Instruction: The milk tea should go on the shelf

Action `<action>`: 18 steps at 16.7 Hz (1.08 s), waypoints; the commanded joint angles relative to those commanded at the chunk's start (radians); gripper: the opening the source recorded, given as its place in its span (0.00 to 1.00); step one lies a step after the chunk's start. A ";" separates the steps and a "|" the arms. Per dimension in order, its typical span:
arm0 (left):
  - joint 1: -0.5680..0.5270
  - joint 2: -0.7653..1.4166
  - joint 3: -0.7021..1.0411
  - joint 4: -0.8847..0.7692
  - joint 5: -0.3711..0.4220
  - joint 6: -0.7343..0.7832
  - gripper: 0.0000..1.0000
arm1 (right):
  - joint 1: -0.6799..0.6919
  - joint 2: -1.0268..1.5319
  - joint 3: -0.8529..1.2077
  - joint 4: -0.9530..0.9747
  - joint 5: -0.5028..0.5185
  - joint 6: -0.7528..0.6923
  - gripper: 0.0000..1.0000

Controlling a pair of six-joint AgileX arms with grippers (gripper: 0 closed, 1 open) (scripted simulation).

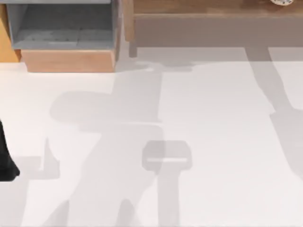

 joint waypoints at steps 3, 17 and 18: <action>0.000 0.000 0.000 0.000 0.000 0.000 1.00 | 0.000 0.000 0.000 0.000 0.000 0.000 0.08; 0.000 0.000 0.000 0.000 0.000 0.000 1.00 | 0.000 0.000 0.000 0.000 0.000 0.000 1.00; 0.000 0.000 0.000 0.000 0.000 0.000 1.00 | 0.000 0.000 0.000 0.000 0.000 0.000 1.00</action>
